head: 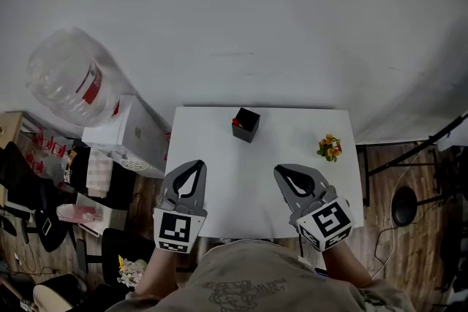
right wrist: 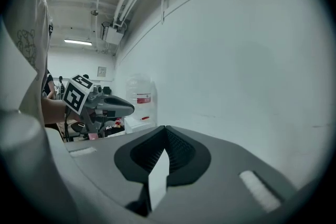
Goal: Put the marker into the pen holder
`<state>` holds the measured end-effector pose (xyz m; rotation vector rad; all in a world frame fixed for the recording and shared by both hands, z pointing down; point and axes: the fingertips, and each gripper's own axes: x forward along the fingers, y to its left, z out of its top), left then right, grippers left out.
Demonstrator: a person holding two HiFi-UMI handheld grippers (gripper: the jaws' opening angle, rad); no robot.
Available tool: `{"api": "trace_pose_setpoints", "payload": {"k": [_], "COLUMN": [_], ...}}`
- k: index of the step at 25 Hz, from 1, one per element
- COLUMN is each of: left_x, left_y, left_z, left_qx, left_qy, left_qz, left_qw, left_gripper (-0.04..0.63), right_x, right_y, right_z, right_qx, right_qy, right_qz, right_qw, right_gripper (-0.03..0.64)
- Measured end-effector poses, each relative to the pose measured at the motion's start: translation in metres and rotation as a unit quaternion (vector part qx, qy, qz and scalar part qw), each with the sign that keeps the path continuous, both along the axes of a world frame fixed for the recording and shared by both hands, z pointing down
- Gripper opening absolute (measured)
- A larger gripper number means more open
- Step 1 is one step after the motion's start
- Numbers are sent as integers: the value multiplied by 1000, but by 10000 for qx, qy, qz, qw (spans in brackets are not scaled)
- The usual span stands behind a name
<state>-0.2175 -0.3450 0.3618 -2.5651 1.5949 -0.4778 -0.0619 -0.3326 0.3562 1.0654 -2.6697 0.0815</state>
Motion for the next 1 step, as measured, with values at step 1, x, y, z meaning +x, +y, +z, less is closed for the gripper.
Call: {"api": "trace_pose_setpoints", "payload": {"k": [1], "left_x": [2], "left_y": [0], "left_z": [-2], "left_qx": [51], "left_qy": [1], "left_qz": [45], "left_qw": [10000], "left_gripper": [5], "right_x": [1], "right_y": [-1], "right_z": [1], "right_qx": [-20], "right_qy": [9], "right_qz": [15], "right_qw": [10000], "right_gripper": [29]}}
